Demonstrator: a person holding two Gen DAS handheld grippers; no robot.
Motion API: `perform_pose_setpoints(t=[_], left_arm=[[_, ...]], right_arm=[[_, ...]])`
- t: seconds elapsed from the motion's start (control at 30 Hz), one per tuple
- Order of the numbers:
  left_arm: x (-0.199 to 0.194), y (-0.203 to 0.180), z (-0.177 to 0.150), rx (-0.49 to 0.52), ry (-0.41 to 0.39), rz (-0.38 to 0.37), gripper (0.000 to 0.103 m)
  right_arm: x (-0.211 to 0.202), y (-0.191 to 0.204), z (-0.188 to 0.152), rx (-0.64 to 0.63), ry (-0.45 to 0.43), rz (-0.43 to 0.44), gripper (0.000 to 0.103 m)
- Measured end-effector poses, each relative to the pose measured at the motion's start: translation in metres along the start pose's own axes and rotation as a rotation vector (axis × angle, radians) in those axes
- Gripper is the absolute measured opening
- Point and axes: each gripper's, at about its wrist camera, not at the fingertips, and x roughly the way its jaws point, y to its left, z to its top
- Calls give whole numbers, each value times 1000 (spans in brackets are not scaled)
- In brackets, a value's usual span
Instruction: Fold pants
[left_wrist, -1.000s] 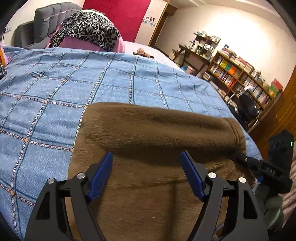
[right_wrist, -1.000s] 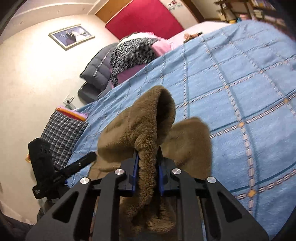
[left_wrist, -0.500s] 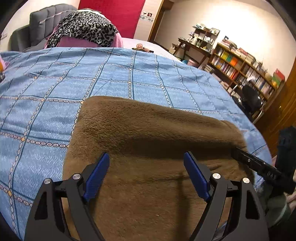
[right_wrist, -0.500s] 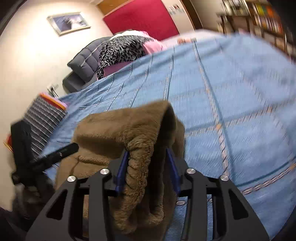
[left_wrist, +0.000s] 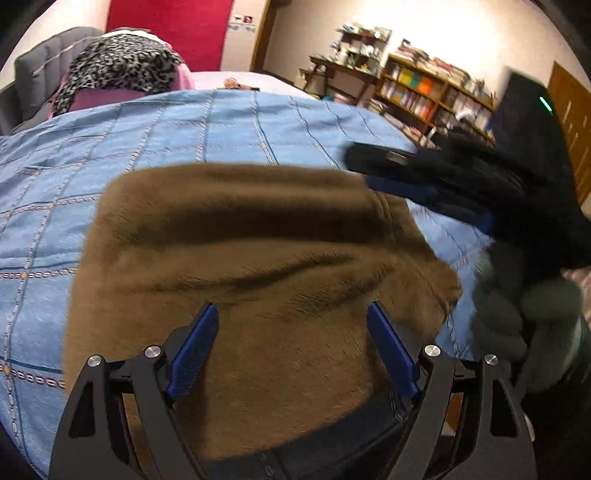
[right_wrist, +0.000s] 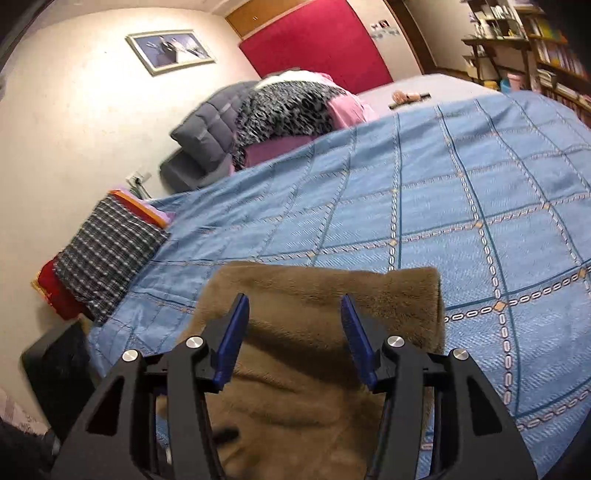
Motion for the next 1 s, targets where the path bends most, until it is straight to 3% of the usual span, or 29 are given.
perform_pose_setpoints(t=[0.07,0.13,0.47,0.67,1.0], left_arm=[[7,-4,-3,23,1,18,83],[10,-6,-4,37,0,19,83],[11,-8,-11,77,-8,-4,83],[28,-14,-36,192,-52,36,84],[7,-5,-24,106,-83,6,85]], right_arm=[[12,-7,-6,-23,9,-104,53],[23,-22,-17,-15,27,-136,53],[34,-45,-41,-58,-33,-126,50],[35,-46,-45,-55,-46,-110,49],[26,-47,-47,-26,-59,-55,51]])
